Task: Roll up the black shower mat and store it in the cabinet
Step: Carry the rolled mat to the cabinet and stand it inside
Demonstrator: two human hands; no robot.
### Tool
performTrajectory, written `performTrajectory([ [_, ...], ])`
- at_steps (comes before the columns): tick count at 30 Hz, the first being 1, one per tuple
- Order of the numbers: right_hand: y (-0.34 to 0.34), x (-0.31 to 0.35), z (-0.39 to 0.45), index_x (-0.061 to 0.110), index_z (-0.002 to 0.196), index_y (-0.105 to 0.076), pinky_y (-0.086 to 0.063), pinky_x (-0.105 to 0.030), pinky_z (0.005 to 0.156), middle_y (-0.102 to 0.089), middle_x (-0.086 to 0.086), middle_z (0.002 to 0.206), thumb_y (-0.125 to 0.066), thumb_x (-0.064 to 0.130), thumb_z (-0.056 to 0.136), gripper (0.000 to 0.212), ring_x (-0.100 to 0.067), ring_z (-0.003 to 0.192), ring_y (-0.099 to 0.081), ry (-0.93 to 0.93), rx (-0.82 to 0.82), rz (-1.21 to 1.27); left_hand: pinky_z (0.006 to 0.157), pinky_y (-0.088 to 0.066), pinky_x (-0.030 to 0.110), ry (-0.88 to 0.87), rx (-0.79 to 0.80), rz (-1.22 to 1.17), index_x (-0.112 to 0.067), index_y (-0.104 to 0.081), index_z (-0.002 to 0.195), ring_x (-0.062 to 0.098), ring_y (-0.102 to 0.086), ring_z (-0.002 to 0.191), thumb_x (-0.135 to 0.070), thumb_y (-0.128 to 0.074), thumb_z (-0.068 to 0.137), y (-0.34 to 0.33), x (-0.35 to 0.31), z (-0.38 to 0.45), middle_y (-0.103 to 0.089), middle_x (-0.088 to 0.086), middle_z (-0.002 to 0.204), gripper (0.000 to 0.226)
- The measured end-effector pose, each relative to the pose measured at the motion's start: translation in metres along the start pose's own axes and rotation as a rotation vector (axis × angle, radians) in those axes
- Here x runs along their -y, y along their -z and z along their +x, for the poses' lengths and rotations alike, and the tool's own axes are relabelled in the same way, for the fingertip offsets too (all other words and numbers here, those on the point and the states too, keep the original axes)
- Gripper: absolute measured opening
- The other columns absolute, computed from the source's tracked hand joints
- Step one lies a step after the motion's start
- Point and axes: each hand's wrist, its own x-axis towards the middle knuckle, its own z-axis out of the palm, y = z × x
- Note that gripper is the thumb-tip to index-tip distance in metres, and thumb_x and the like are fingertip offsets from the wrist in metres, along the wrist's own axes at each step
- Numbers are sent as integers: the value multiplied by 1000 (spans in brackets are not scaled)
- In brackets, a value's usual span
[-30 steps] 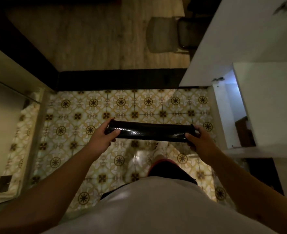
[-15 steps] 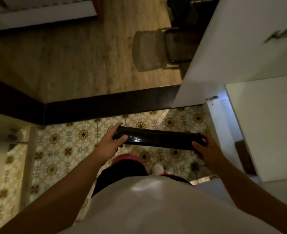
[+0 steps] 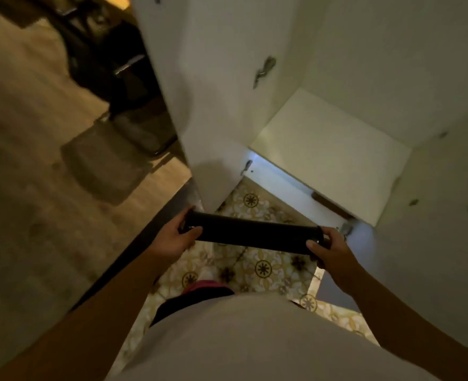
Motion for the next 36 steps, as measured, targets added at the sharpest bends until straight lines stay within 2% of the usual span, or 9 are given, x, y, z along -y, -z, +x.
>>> performTrajectory([
  [3, -3, 3, -10, 11, 124, -46, -47, -25, 51, -59, -18, 104, -65, 12, 88, 40, -21, 70, -62, -29, -97, 89, 56, -48, 9, -43, 123, 87, -37, -40, 140, -13, -61, 74, -29, -66, 90, 6, -35, 41, -57, -17, 110, 57],
  [5, -5, 2, -17, 12, 121, -47, -48, -22, 51, -61, -16, 104, -64, 12, 89, 37, -16, 69, -64, -17, -165, 162, 54, -47, 9, -64, 185, 108, -28, -39, 145, -2, -62, 81, -24, -64, 91, 3, -51, 63, -58, -7, 114, 59],
  [8, -9, -1, -25, 14, 124, -45, -47, -16, 51, -61, -9, 104, -64, 15, 89, 40, -12, 73, -62, -11, -279, 210, 49, -46, 14, -97, 259, 187, -20, -34, 149, 15, -59, 70, -19, -61, 93, -7, -73, 92, -63, 8, 103, 62],
  [11, -3, -4, -26, 13, 126, -43, -47, -16, 50, -59, -9, 108, -64, 13, 89, 42, -13, 73, -61, -39, -385, 321, 55, -49, 11, -136, 332, 230, -16, -30, 150, 8, -60, 80, -17, -58, 95, -27, -91, 110, -57, 6, 118, 62],
  [14, 12, -9, -24, 17, 115, -46, -47, -15, 51, -59, -11, 108, -65, 15, 89, 33, -14, 74, -61, -41, -451, 374, 61, -50, 24, -100, 355, 271, -22, -30, 150, 14, -64, 79, -22, -59, 94, -49, -103, 123, -62, 4, 114, 63],
  [18, 39, -18, -16, 24, 103, -47, -47, -15, 52, -61, -10, 105, -66, 18, 88, 25, -16, 76, -61, -39, -454, 354, 66, -49, 31, -53, 351, 290, -24, -33, 148, 16, -64, 78, -22, -60, 94, -79, -111, 133, -62, 6, 111, 61],
  [21, 57, -24, -9, 20, 104, -48, -46, -16, 50, -61, -14, 102, -67, 16, 88, 25, -16, 73, -62, -15, -445, 349, 66, -49, 34, -76, 398, 307, -27, -50, 128, 18, -62, 77, -23, -60, 94, -96, -120, 134, -65, 12, 104, 36],
  [25, 79, -29, 4, 18, 105, -50, -45, -16, 51, -61, -16, 101, -66, 16, 88, 24, -18, 76, -61, 19, -412, 345, 66, -47, 35, -49, 386, 277, -26, -54, 117, 21, -59, 77, -21, -59, 94, -114, -127, 134, -62, 9, 94, 24],
  [36, 106, -28, 35, 20, 110, -51, -46, -16, 54, -61, -13, 109, -64, 19, 90, 24, -15, 82, -61, -41, -351, 366, 65, -48, 32, -31, 364, 318, -26, -53, 120, 17, -62, 75, -25, -56, 96, -138, -130, 154, -65, 2, 92, 24],
])
